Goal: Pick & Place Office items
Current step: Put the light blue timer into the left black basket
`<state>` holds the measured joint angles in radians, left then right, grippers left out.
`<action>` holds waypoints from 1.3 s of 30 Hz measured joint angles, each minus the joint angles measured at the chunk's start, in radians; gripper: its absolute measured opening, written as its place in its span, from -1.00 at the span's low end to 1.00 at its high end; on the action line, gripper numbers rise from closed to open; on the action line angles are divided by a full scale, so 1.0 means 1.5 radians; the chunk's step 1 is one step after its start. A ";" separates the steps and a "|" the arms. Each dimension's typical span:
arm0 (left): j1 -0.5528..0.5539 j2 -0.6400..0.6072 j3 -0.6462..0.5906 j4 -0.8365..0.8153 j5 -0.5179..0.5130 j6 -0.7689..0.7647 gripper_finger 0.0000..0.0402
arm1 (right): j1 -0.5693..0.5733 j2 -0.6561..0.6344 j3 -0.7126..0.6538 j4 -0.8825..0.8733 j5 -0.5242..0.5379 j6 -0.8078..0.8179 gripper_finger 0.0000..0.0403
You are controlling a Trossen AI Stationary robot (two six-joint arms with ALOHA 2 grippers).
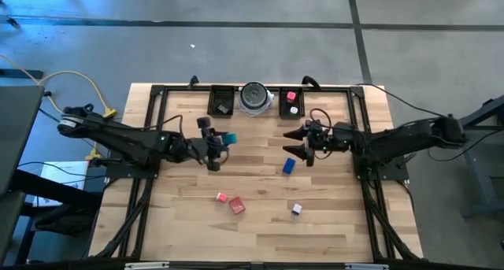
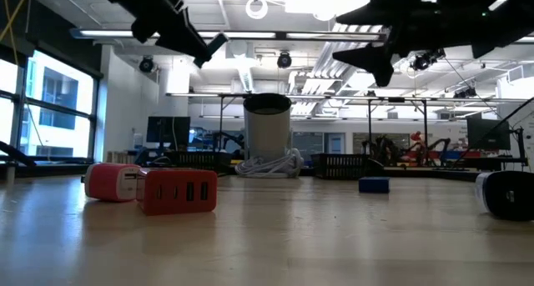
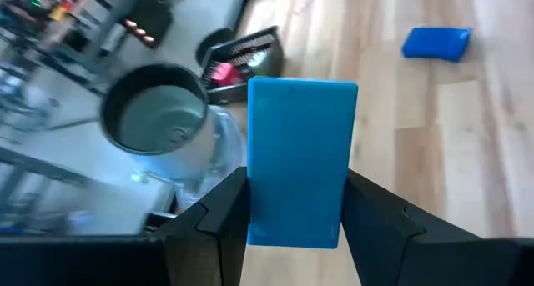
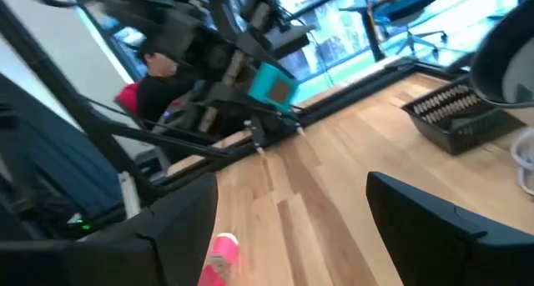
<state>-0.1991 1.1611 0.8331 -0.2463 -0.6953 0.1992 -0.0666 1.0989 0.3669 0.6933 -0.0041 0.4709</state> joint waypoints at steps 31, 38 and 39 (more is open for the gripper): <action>-0.017 0.124 0.088 -0.004 -0.101 0.099 -0.26 | -0.006 0.285 0.299 -0.085 -0.049 -0.019 0.46; -0.017 0.124 0.088 -0.003 -0.110 0.102 -0.26 | -0.014 0.299 0.324 -0.084 -0.057 -0.016 0.46; -0.017 0.124 0.088 -0.001 -0.110 0.102 -0.26 | -0.014 0.299 0.327 -0.083 -0.054 -0.016 0.46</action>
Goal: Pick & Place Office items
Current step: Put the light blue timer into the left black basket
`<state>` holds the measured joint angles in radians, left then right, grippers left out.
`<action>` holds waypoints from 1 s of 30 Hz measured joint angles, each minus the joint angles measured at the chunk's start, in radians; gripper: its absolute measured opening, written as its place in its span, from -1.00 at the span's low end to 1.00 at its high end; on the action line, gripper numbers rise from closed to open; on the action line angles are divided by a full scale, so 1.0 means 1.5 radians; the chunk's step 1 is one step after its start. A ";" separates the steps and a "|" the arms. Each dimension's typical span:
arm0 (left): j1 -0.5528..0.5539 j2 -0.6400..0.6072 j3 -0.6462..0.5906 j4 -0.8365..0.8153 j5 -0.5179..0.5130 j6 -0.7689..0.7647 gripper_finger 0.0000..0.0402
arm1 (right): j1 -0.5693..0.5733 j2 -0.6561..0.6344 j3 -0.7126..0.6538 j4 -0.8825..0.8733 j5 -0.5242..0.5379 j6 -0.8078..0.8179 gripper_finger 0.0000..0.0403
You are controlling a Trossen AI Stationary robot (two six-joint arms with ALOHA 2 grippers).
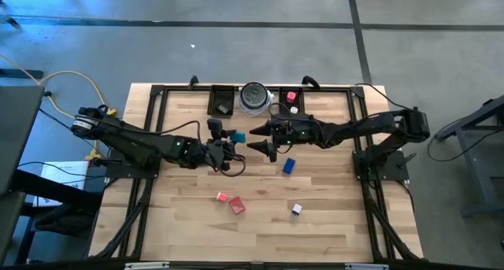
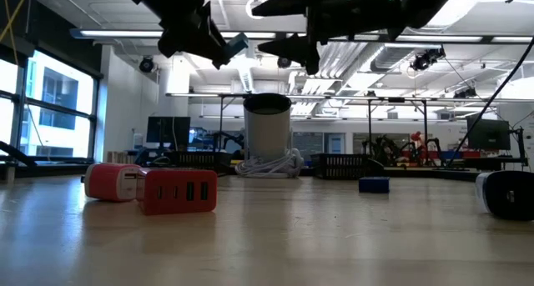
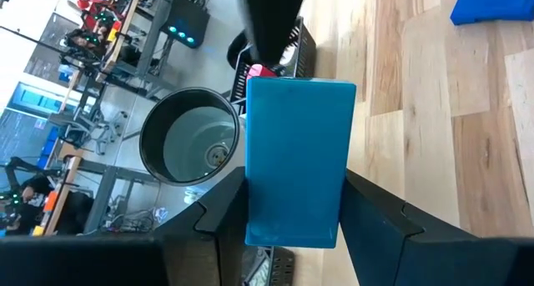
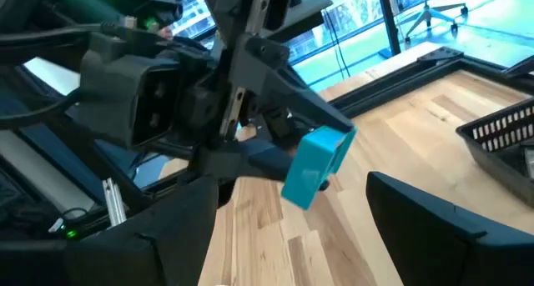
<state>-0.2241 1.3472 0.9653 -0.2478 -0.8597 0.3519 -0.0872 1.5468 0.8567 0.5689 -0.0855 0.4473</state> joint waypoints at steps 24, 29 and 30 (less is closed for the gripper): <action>-0.010 -0.001 0.001 0.070 0.007 0.058 -0.26 | -0.018 0.022 0.007 0.039 -0.015 0.019 0.36; -0.002 0.005 0.003 0.081 0.016 0.062 -0.26 | -0.018 0.021 0.007 0.052 -0.018 0.019 0.17; 0.000 0.008 0.004 0.080 0.016 0.065 -0.26 | -0.018 0.021 0.007 0.052 -0.019 0.019 0.14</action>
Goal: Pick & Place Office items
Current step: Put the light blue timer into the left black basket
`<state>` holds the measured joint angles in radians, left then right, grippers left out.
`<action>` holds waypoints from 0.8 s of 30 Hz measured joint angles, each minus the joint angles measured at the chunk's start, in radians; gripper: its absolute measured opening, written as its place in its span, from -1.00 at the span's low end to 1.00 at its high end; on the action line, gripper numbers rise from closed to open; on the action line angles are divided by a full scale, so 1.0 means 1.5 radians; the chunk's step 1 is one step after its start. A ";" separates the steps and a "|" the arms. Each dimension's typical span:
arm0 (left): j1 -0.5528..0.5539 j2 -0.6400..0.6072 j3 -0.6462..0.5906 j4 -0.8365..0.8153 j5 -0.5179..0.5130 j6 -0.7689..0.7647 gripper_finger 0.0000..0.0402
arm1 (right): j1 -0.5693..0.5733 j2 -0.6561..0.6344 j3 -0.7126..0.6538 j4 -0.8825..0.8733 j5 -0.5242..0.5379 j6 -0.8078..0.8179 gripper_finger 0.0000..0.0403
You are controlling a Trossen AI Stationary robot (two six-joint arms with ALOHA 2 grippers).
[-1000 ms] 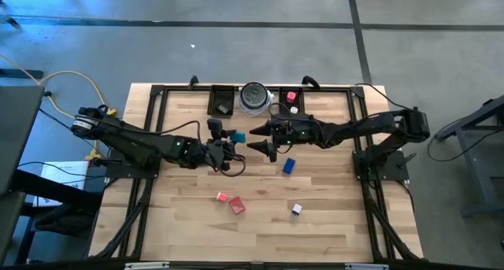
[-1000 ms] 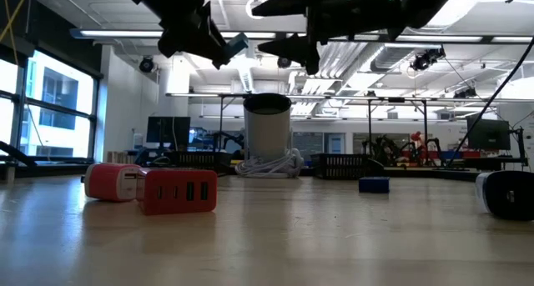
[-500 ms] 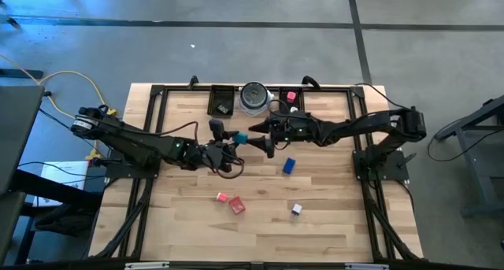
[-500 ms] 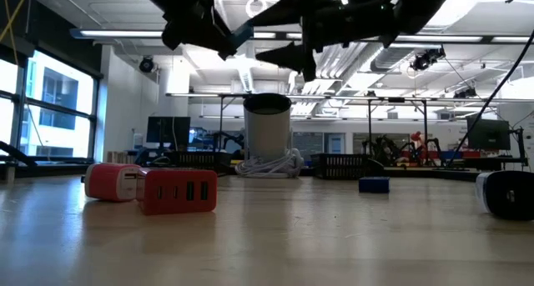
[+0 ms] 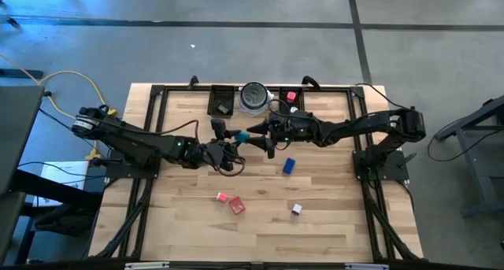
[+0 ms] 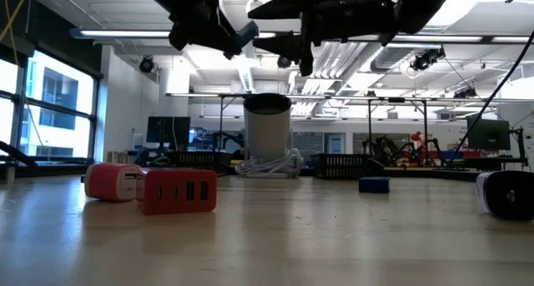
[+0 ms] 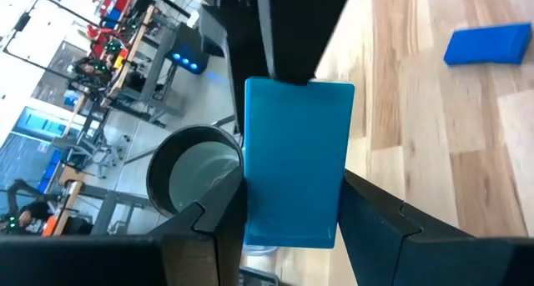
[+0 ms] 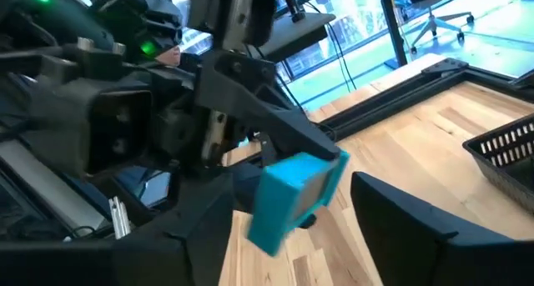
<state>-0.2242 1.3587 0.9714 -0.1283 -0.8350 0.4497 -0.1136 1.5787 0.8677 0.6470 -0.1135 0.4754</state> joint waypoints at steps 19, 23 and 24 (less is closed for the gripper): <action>0.001 0.074 0.070 -0.017 -0.050 0.057 -0.26 | 0.000 -0.002 0.001 -0.027 -0.013 0.000 -0.07; -0.002 0.070 0.075 -0.012 -0.098 0.066 -0.26 | 0.001 0.002 -0.001 -0.054 -0.017 0.000 -0.08; -0.002 0.070 0.075 -0.012 -0.107 0.069 -0.26 | 0.001 0.002 -0.001 -0.054 -0.017 0.000 -0.08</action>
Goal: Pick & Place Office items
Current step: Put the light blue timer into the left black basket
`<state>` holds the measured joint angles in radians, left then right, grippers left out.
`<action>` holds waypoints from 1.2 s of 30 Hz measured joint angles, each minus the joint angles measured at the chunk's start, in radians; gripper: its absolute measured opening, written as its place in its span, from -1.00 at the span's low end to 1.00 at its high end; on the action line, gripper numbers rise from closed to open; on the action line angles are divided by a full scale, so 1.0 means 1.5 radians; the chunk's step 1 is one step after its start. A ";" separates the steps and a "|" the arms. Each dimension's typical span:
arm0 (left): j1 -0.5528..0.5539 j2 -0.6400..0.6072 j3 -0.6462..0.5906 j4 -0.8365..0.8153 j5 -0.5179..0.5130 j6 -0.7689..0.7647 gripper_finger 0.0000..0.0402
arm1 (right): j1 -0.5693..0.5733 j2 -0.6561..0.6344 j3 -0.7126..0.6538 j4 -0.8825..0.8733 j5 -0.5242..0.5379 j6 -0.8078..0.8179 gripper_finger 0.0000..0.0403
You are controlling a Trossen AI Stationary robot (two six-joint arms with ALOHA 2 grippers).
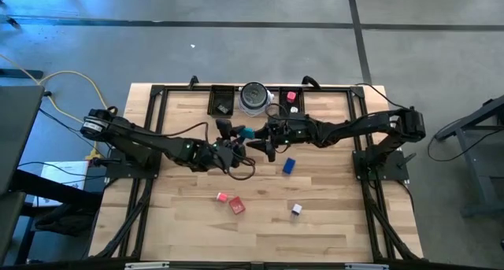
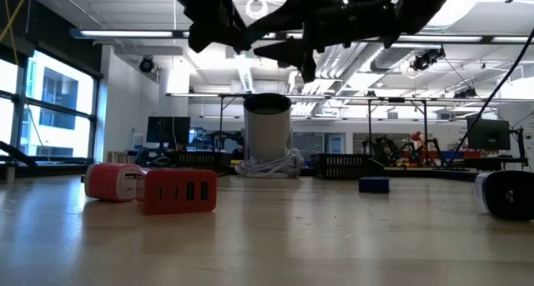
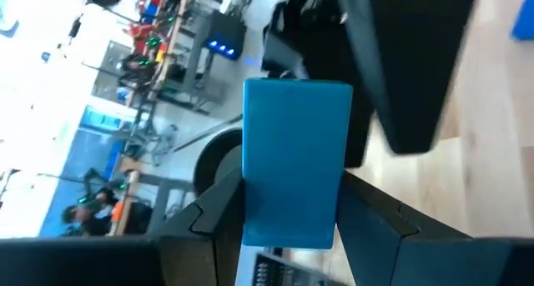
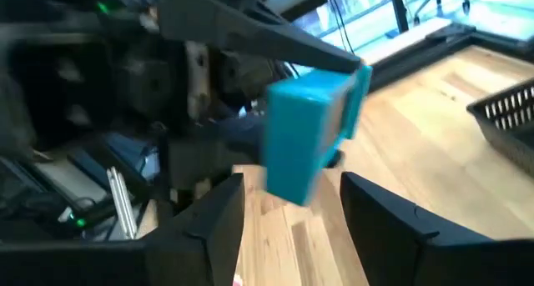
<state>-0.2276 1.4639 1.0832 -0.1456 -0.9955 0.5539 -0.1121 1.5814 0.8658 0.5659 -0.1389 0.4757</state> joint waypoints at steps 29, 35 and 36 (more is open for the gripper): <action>0.000 0.001 0.005 -0.008 0.056 -0.013 -0.26 | -0.001 -0.002 0.001 0.024 0.003 -0.006 -0.16; 0.000 0.001 0.004 -0.011 0.049 -0.012 -0.26 | -0.001 -0.002 0.001 0.020 0.008 -0.016 -0.55; 0.000 0.001 0.004 -0.012 0.046 -0.012 -0.26 | -0.001 -0.002 0.001 0.018 0.008 -0.018 -0.63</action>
<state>-0.2276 1.4658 1.0889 -0.1640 -0.9259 0.5358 -0.1142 1.5784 0.8669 0.5931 -0.1272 0.4485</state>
